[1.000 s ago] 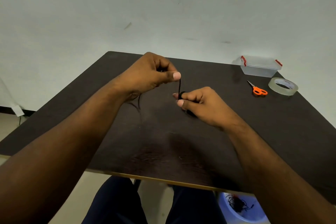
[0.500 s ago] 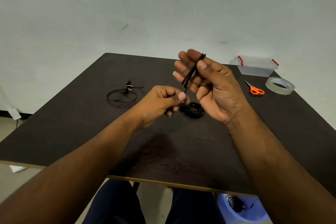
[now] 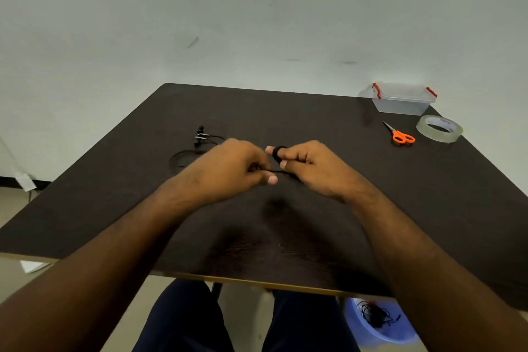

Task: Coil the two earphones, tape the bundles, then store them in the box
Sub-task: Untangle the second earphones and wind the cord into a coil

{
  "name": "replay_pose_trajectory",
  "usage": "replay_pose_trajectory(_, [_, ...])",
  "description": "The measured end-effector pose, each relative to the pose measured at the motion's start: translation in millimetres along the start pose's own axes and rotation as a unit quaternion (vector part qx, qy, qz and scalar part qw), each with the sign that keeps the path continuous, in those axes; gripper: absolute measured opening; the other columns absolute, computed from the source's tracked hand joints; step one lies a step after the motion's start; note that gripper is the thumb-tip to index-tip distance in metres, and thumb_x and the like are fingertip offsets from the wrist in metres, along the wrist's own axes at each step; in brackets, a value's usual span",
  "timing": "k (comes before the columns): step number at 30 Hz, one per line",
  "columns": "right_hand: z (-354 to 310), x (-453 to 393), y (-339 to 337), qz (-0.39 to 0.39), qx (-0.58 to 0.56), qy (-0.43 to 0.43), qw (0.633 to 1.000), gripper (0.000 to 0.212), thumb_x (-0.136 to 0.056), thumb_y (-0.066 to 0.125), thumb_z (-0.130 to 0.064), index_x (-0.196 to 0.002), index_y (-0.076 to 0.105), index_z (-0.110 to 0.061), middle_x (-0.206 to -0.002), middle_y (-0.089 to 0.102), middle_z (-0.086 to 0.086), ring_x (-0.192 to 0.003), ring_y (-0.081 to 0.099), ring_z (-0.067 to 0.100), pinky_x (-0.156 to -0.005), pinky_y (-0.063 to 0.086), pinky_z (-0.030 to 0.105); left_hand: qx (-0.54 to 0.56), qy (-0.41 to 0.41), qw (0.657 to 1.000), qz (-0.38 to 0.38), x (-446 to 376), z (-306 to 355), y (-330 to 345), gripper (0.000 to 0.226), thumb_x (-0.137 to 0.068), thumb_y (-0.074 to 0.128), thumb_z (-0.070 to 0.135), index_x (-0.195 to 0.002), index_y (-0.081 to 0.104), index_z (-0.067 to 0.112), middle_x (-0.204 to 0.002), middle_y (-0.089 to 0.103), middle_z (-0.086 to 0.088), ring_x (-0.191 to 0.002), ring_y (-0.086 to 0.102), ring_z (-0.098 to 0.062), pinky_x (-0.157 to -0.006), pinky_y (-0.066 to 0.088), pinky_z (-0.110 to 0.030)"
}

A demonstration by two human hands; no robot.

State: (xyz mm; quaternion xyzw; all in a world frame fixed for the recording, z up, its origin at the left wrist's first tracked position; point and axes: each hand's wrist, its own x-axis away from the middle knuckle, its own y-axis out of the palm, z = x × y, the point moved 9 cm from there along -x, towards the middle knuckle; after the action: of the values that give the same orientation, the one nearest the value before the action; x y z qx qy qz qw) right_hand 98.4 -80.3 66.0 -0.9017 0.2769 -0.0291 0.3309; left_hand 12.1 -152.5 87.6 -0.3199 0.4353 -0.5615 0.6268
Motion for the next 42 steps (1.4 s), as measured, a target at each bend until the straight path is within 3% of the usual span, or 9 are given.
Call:
replay_pose_trajectory(3, [5.3, 5.3, 13.2, -0.038, -0.016, 0.029, 0.999, 0.027, -0.091, 0.051, -0.003, -0.082, 0.074, -0.015, -0.088, 0.072, -0.020, -0.077, 0.065, 0.013, -0.077, 0.052, 0.041, 0.011, 0.013, 0.999, 0.046, -1.6, 0.3, -28.9, 0.008, -0.079, 0.074, 0.037, -0.078, 0.071, 0.030, -0.070, 0.062, 0.016, -0.068, 0.059, 0.003, -0.060, 0.040, -0.013])
replay_pose_trajectory(6, [3.0, 9.6, 28.0, -0.055, -0.230, 0.053, 0.970, 0.036, -0.089, 0.044, 0.008, -0.098, 0.074, -0.008, -0.117, 0.070, 0.001, -0.110, 0.065, 0.018, -0.096, 0.052, 0.038, 0.084, 0.041, 0.992, 0.081, -8.1, 5.0, -44.8, 0.004, -0.079, 0.077, 0.025, -0.077, 0.073, 0.023, -0.071, 0.064, 0.016, -0.067, 0.060, 0.006, -0.059, 0.040, -0.006])
replay_pose_trajectory(9, [-5.5, 13.7, 30.3, -0.048, -0.406, 0.042, 0.912, 0.038, -0.090, 0.041, 0.010, -0.107, 0.071, -0.005, -0.123, 0.066, 0.007, -0.113, 0.064, 0.026, -0.094, 0.053, 0.039, 0.195, 0.054, 0.974, 0.102, -13.0, 2.5, -52.0, 0.005, -0.082, 0.075, 0.016, -0.083, 0.074, 0.011, -0.079, 0.072, 0.005, -0.072, 0.067, -0.004, -0.068, 0.049, -0.015])
replay_pose_trajectory(20, [-49.7, 18.3, 17.1, -0.084, -0.557, -0.052, 0.825, 0.033, -0.090, 0.048, -0.002, -0.119, 0.062, 0.004, -0.123, 0.063, 0.022, -0.115, 0.061, 0.038, -0.093, 0.053, 0.046, 0.471, 0.051, 0.870, 0.137, -20.4, -14.1, -27.5, 0.021, -0.088, 0.060, 0.000, -0.082, 0.072, 0.016, -0.075, 0.071, 0.006, -0.070, 0.065, -0.006, -0.060, 0.051, -0.019])
replay_pose_trajectory(25, [-64.5, 10.4, -0.2, -0.035, -0.588, -0.122, 0.799, 0.031, -0.089, 0.051, -0.002, -0.116, 0.064, 0.003, -0.121, 0.065, 0.020, -0.114, 0.062, 0.035, -0.095, 0.052, 0.045, 0.503, -0.024, 0.855, 0.119, -17.5, -16.9, 16.2, 0.027, -0.083, 0.060, 0.002, -0.063, 0.065, 0.020, -0.053, 0.048, 0.003, -0.045, 0.034, -0.010, -0.044, 0.023, -0.021])
replay_pose_trajectory(31, [-42.4, 0.5, -39.2, 0.140, -0.420, -0.171, 0.880, 0.035, -0.095, 0.043, 0.003, -0.125, 0.058, -0.007, -0.131, 0.060, 0.007, -0.129, 0.051, 0.021, -0.113, 0.034, 0.039, 0.391, -0.024, 0.915, 0.099, -8.4, -14.9, 19.8, 0.022, -0.092, 0.060, 0.022, -0.095, 0.074, 0.005, -0.055, 0.050, 0.002, -0.046, 0.040, -0.001, -0.046, 0.032, -0.014])
replay_pose_trajectory(36, [-25.4, -0.1, -28.4, 0.141, -0.111, -0.126, 0.976, 0.033, -0.097, 0.046, 0.001, -0.128, 0.058, -0.002, -0.136, 0.056, 0.002, -0.129, 0.048, 0.004, -0.108, 0.036, 0.020, 0.159, -0.012, 0.984, 0.081, -3.7, -9.0, -6.8, 0.017, -0.090, 0.066, 0.029, -0.096, 0.074, 0.016, -0.068, 0.066, 0.004, -0.056, 0.056, -0.003, -0.057, 0.046, -0.020])
replay_pose_trajectory(39, [-28.6, 4.3, -14.0, 0.113, 0.052, -0.149, 0.981, 0.027, -0.096, 0.048, -0.005, -0.117, 0.066, -0.004, -0.131, 0.060, 0.000, -0.111, 0.063, 0.007, -0.095, 0.049, 0.022, 0.007, -0.002, 0.998, 0.055, -3.6, -2.1, -28.2, 0.017, -0.089, 0.066, 0.030, -0.103, 0.073, 0.023, -0.087, 0.069, 0.014, -0.078, 0.062, 0.002, -0.076, 0.051, -0.022])
replay_pose_trajectory(42, [-23.3, 5.0, -10.6, 0.101, 0.076, -0.119, 0.985, 0.022, -0.096, 0.050, -0.008, -0.104, 0.070, -0.006, -0.120, 0.064, -0.013, -0.071, 0.067, 0.018, -0.064, 0.055, 0.034, -0.067, 0.010, 0.995, 0.073, -5.0, 6.4, -49.3, 0.010, -0.088, 0.067, 0.030, -0.095, 0.073, 0.026, -0.072, 0.060, 0.020, -0.066, 0.058, 0.004, -0.064, 0.047, -0.021])
